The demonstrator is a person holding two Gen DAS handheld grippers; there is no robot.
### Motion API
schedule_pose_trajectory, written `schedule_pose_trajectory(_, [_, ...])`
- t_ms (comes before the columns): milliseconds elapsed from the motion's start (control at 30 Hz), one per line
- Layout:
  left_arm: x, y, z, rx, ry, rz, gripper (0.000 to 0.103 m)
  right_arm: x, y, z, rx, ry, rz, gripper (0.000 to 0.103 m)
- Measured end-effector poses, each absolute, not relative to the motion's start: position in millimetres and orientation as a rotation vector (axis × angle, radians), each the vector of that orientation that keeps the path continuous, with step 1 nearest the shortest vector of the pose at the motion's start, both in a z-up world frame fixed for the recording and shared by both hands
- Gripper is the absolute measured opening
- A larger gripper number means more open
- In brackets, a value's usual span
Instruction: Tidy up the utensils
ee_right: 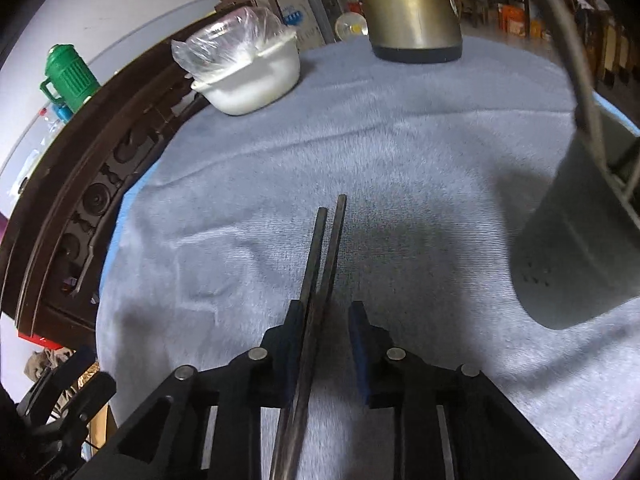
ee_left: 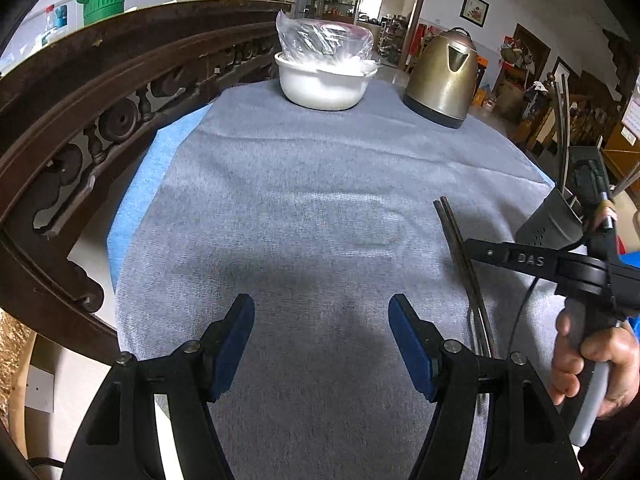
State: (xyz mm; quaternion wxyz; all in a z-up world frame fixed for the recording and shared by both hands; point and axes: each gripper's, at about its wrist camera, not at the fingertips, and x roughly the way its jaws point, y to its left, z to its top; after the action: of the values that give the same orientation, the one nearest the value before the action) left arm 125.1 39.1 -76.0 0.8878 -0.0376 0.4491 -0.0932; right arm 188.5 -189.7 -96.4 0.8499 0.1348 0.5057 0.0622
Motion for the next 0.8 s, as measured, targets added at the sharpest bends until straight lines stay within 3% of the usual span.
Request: schedule_pose_trajectory(800, [131.0, 29.6, -77.8, -0.084, 0.950, -0.235, 0.070, 183.2, -193.6, -100.3, 0.208, 1.132, 0.105, 0.009])
